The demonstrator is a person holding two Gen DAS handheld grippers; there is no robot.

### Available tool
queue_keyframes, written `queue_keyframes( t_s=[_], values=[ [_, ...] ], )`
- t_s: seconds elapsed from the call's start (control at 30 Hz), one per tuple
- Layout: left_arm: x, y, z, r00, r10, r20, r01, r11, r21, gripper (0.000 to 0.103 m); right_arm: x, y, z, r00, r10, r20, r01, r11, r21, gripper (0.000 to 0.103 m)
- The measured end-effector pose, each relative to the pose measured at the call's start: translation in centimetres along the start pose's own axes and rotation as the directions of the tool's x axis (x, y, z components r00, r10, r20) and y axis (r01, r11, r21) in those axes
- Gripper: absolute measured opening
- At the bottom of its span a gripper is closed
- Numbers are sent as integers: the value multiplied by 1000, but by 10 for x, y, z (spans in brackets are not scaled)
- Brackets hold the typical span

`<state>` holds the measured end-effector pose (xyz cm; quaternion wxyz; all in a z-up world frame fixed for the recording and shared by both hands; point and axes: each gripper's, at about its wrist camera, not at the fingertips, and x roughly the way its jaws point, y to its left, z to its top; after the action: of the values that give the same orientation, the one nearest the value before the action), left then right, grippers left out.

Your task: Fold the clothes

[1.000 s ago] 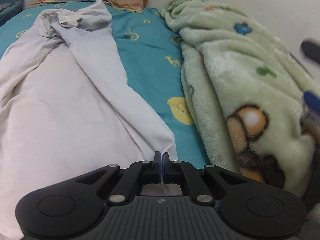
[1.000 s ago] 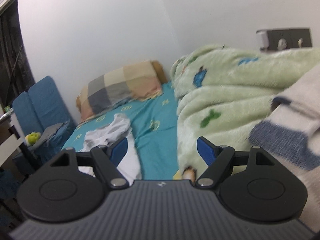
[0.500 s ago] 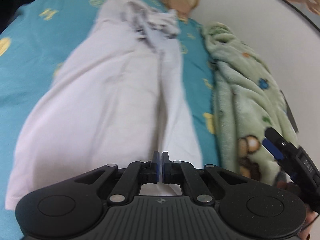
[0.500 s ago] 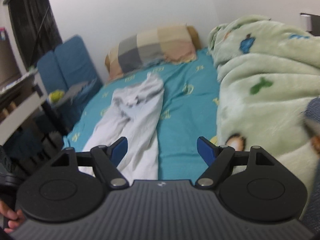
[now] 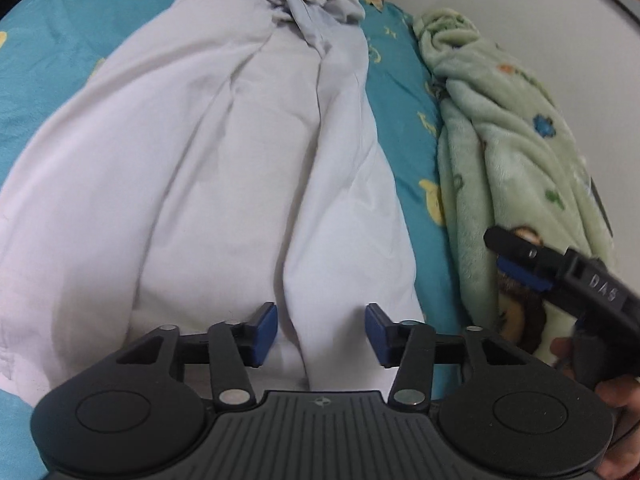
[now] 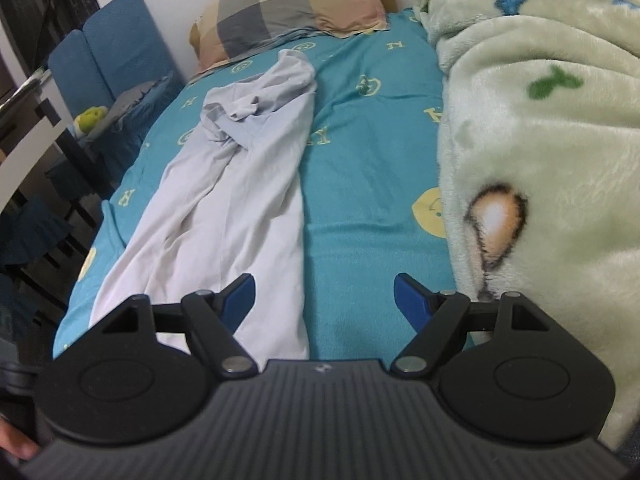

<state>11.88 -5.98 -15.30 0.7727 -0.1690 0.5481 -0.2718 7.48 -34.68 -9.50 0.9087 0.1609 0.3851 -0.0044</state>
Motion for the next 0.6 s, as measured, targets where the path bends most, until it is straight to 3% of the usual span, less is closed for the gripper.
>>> queue_keyframes(
  t_s=[0.03, 0.13, 0.3, 0.47, 0.5, 0.57, 0.6],
  values=[
    [1, -3, -1, 1000, -5, -1, 5, 1000, 17, 3, 2, 2, 0, 1000, 18, -8, -18, 1000, -13, 78],
    [-14, -14, 0, 999, -9, 35, 6, 997, 75, 3, 3, 14, -1, 998, 51, -20, -53, 996, -73, 78],
    [-28, -6, 4, 999, 26, 32, -28, 998, 61, 2, -5, 33, -8, 997, 77, -7, -77, 983, -169, 78],
    [-41, 4, 9, 998, 64, 23, -64, 997, 39, 4, 11, 46, -4, 991, 84, -103, -94, 991, -97, 78],
    [-43, 7, 10, 997, 71, 21, -72, 997, 34, 6, 15, 50, -2, 989, 82, -120, -93, 992, -86, 78],
    [-48, 11, 12, 996, 86, 17, -86, 996, 25, 24, 20, 61, 1, 989, 76, -124, -86, 993, -84, 78],
    [-53, 11, 15, 996, 86, 31, -87, 996, 22, 41, 23, 67, 4, 990, 71, -119, -82, 993, -86, 78]
  ],
)
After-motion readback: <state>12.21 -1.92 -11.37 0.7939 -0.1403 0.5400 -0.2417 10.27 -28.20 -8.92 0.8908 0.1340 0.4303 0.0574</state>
